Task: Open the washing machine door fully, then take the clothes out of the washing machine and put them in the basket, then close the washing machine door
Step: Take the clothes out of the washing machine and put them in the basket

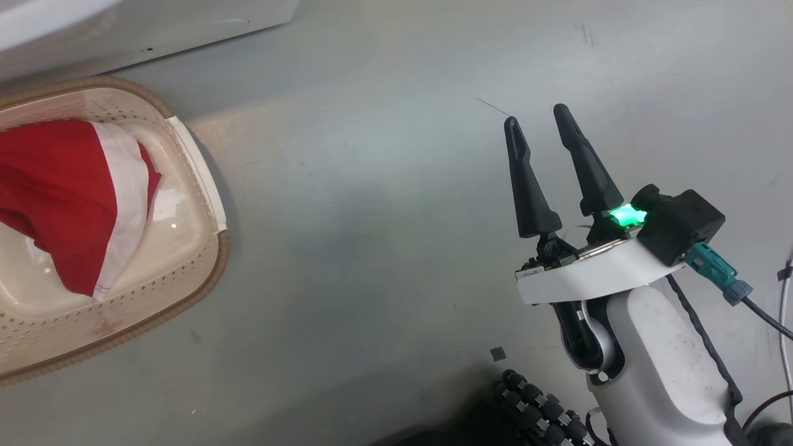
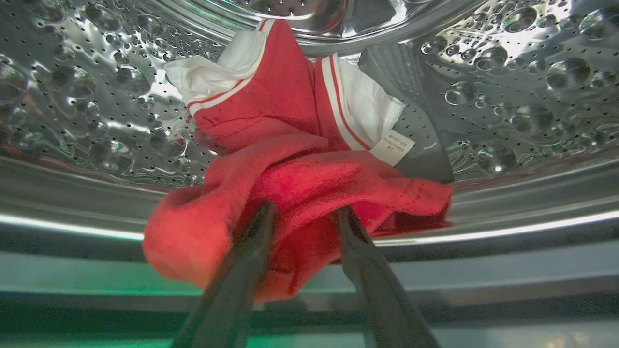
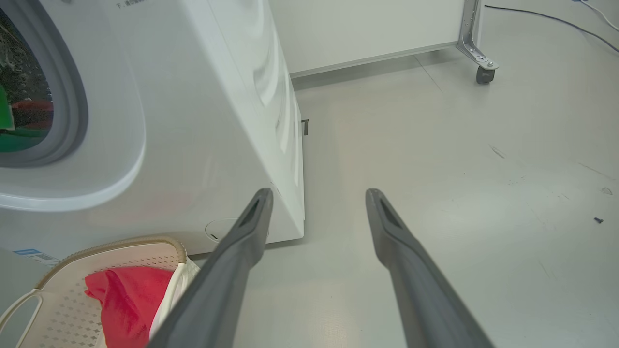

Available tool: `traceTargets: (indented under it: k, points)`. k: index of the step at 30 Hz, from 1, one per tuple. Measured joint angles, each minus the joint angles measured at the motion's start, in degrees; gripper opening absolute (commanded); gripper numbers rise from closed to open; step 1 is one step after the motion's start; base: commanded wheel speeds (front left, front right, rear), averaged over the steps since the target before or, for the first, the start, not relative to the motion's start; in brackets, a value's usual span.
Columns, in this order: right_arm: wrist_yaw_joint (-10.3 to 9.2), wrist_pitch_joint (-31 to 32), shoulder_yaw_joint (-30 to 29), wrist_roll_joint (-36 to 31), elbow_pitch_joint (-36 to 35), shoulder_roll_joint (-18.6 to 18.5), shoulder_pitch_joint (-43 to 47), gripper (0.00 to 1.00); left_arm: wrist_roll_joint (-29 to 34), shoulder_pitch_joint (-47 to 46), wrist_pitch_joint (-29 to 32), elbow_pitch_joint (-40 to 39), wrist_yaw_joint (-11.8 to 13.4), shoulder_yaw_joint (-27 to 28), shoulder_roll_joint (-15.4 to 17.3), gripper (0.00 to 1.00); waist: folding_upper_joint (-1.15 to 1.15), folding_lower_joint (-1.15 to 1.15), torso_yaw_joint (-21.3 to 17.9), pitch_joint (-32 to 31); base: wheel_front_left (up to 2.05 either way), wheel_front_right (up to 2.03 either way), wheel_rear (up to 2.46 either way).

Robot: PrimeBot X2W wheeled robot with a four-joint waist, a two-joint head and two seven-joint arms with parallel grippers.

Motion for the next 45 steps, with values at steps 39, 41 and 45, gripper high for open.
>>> traceTargets:
  k: [39,41,45]
  points:
    - [0.07,0.0,-1.4,0.9,1.1,0.0,-1.3,1.00,2.2,-0.8,-13.7,-3.9,-2.7,-3.1,-1.6,0.00,0.00,0.00,2.1,-2.3,0.00,0.00,0.00]
    - [0.07,0.0,-1.7,0.8,1.3,0.0,-1.3,1.00,1.8,0.2,-15.4,-4.7,-2.4,-2.7,-2.4,0.00,0.00,0.00,2.4,-2.8,0.00,0.00,0.00]
    - [0.08,0.0,-2.1,0.2,1.7,0.0,-1.3,1.00,0.8,3.2,-18.9,-5.8,-1.7,-2.3,-4.3,0.00,0.00,0.00,3.0,-3.9,0.00,0.00,0.00]
